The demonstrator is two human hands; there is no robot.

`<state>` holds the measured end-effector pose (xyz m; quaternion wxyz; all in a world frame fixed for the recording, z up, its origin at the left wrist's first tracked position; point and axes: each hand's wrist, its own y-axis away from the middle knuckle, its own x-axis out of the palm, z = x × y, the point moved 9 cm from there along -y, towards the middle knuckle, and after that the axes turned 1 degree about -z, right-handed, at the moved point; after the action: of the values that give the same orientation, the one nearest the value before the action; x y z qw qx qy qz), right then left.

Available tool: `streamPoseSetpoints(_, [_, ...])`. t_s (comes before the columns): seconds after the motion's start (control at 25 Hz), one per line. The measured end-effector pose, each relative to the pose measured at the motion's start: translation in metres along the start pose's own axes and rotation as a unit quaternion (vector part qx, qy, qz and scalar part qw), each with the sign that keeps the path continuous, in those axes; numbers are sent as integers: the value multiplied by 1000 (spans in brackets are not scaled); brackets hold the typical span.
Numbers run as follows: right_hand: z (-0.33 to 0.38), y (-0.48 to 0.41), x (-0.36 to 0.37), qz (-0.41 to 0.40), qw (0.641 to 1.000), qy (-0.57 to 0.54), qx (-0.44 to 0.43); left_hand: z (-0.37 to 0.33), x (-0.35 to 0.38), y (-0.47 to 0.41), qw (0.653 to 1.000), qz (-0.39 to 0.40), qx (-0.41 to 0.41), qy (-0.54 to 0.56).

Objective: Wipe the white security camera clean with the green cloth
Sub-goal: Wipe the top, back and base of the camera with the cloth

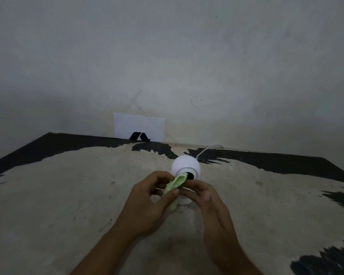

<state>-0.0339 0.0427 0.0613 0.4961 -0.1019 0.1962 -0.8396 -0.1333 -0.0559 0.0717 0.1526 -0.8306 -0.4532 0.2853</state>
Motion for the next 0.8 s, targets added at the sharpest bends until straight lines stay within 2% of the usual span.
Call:
streamPoseSetpoints(0.12, [9, -5, -12, -32, 997, 59, -34, 7, -9, -2, 998, -46, -23, 40])
streamPoseSetpoints(0.24, [9, -20, -33, -102, 976, 188, -50, 22, -26, 1, 982, -164, -70, 60])
streamPoseSetpoints(0.36, [-11, -39, -41, -69, 972, 223, -12, 38, -29, 3, 967, -228, -101, 56])
streamPoseSetpoints(0.48, [-48, -50, -30, 16, 989, 127, 69, 45, -13, 1, 966, -220, -123, 63])
streamPoseSetpoints(0.56, [-57, -51, -26, 22, 994, 75, 80, 41, -1, 0, 976, -188, -107, 32])
streamPoseSetpoints(0.68, [-59, -49, -25, 25, 990, 124, 64, 30, 10, -3, 988, -140, -68, 24])
streamPoseSetpoints(0.8, [-59, -49, -27, 12, 980, 191, 47, 24, 6, -9, 986, -148, -58, 40])
